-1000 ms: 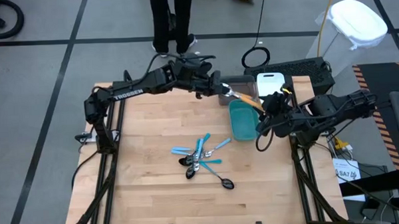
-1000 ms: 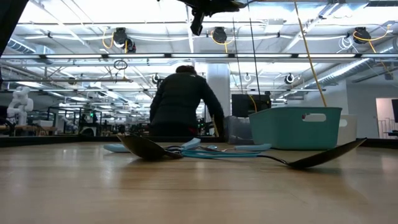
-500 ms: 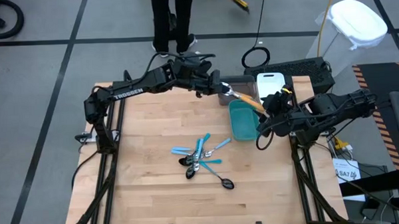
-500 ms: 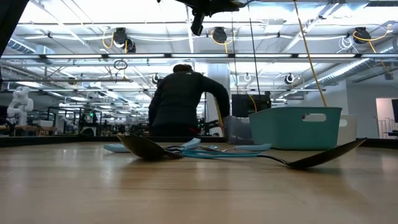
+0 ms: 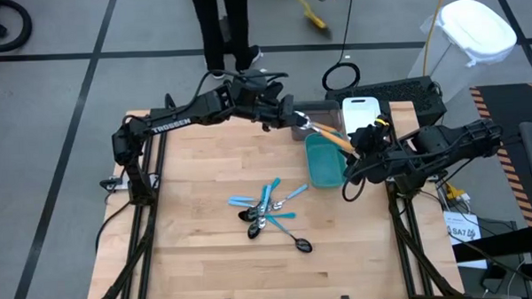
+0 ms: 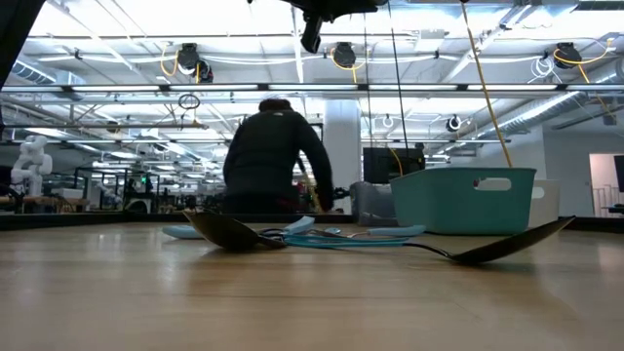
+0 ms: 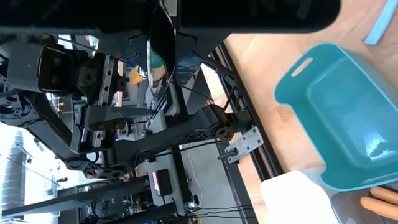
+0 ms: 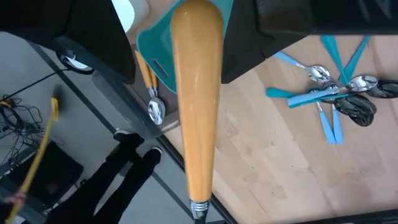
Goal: Sort silverware by color (type)
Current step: Put the orange spoon into the black bin
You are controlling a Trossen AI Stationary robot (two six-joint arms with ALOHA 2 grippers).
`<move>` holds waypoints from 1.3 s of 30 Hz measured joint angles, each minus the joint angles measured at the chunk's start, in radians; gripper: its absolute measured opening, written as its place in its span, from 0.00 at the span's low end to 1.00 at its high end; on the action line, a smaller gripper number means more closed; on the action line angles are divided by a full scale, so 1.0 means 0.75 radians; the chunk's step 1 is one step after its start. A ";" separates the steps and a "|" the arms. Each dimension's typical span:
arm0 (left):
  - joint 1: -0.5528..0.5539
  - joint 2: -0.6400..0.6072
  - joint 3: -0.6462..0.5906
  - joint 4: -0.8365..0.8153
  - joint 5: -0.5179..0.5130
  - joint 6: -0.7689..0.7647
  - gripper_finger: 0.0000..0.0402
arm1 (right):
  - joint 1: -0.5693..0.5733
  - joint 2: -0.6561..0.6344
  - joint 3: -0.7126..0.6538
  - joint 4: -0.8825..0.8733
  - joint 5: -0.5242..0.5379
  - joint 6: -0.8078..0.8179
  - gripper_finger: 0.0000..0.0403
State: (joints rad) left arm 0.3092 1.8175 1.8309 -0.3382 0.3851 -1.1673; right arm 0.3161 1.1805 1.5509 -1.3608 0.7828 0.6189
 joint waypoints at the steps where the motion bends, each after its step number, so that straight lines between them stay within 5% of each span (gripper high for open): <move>1: 0.000 0.000 0.000 -0.001 0.001 -0.004 0.01 | 0.000 0.000 0.000 -0.002 0.000 0.000 0.57; 14: -0.001 0.000 0.000 0.005 0.006 -0.018 0.01 | 0.000 0.000 0.000 -0.012 0.003 -0.004 0.55; 31: -0.002 0.001 0.001 0.005 0.004 -0.022 0.01 | 0.000 0.000 0.000 -0.002 -0.004 -0.003 0.18; 39: -0.004 0.001 0.001 -0.005 0.000 -0.016 0.01 | 0.000 0.000 -0.001 -0.001 -0.003 -0.007 0.23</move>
State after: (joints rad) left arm 0.3061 1.8183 1.8317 -0.3422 0.3855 -1.1790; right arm 0.3161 1.1805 1.5505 -1.3617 0.7803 0.6136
